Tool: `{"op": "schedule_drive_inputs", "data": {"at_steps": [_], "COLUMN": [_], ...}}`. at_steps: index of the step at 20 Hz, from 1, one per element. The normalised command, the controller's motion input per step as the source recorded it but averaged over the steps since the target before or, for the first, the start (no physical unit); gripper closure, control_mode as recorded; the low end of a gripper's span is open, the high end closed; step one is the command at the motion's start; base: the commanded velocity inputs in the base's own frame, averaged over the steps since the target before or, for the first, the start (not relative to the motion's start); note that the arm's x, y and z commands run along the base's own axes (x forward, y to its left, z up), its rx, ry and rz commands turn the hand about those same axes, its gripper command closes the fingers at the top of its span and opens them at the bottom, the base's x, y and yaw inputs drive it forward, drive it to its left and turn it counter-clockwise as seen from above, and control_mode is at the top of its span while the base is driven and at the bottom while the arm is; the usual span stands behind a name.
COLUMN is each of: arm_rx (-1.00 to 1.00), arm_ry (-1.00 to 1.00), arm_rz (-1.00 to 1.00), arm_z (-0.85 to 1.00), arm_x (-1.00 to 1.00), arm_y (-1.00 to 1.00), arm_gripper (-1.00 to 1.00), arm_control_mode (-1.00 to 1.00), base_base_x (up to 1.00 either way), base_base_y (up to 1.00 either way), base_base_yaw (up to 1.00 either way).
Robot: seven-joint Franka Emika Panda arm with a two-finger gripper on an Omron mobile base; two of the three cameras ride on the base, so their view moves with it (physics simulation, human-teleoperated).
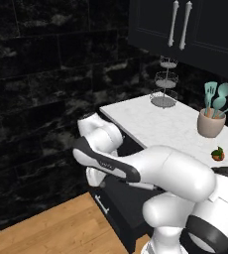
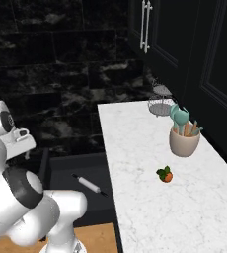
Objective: Pick the rolling pin from the drawer and place it on the counter.
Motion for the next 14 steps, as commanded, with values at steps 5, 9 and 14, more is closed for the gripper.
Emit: {"op": "schedule_drive_inputs", "data": {"at_steps": [5,9,14], "arm_rx": [0.09,0.06,-0.01], "arm_ry": [-0.12,0.03,0.09], "arm_rz": [0.15,0.13,-0.05], "arm_z": [-0.07,-0.03,-0.27], "arm_x": [0.29,0.42,0.31], "arm_y": [-0.99,-0.74,-0.02], "arm_gripper": [-1.00,-1.00,-1.00], "arm_control_mode": [-1.00,-1.00,-1.00], "base_base_x": [0.00,0.00,0.00], "base_base_y": [0.00,0.00,0.00], "base_base_yaw": [0.00,0.00,0.00]}}
